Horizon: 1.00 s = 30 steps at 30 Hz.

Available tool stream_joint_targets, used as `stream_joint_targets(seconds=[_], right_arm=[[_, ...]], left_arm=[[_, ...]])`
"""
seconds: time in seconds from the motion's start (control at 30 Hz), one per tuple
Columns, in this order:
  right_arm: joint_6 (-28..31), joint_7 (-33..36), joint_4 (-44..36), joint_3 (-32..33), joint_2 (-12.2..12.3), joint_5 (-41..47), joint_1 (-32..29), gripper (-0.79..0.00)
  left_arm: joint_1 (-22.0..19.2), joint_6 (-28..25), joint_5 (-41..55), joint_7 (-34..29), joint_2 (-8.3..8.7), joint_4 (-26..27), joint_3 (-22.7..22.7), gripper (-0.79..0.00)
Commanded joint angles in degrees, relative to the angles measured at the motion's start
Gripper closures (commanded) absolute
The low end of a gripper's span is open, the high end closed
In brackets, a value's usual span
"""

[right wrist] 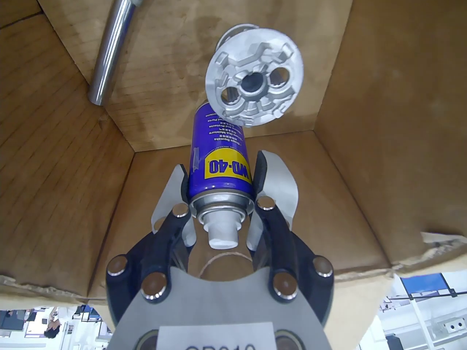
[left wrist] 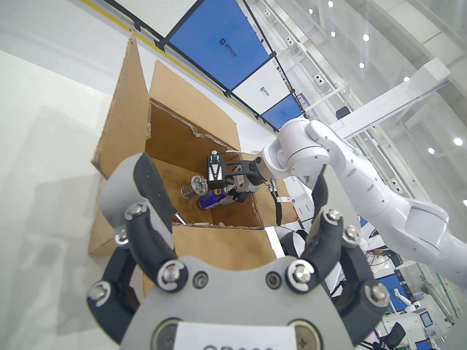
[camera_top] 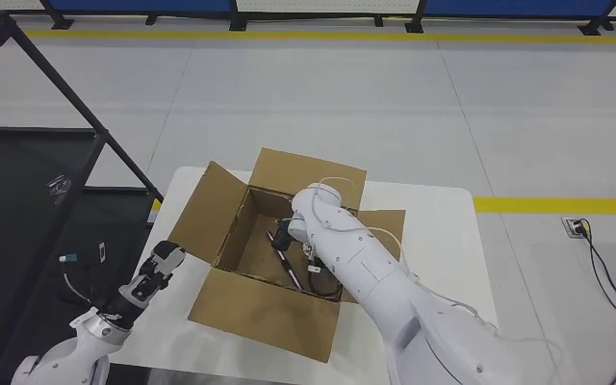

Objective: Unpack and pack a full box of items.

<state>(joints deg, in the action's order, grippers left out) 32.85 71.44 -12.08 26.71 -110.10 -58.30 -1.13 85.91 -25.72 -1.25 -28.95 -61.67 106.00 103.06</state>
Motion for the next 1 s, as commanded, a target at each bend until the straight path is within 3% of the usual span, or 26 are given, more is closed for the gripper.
stream_joint_targets(seconds=[0.0,0.5,0.67,0.83,0.97], right_arm=[[0.4,-0.4,-0.4,0.2,0.2,0.1,0.6,0.000],[-2.2,2.2,-7.3,-2.5,1.7,1.6,3.2,0.000],[-3.4,3.4,-12.9,-3.6,3.4,3.3,2.7,0.000],[-4.8,4.8,-20.8,-1.8,6.7,5.2,1.8,0.000],[-4.8,4.8,-20.8,-1.8,6.7,5.2,1.8,0.000]], left_arm=[[0.0,0.1,0.0,-0.1,0.03,0.1,-0.1,-0.785],[-1.0,0.4,-0.2,-1.3,0.27,0.1,-1.0,-0.785],[-1.6,0.6,-0.1,-1.7,0.37,-0.1,-1.3,-0.785],[-2.1,0.7,-0.2,-2.0,0.46,-0.4,-1.7,-0.785],[-2.3,0.8,-0.3,-2.1,0.52,-0.7,-1.9,-0.785]])
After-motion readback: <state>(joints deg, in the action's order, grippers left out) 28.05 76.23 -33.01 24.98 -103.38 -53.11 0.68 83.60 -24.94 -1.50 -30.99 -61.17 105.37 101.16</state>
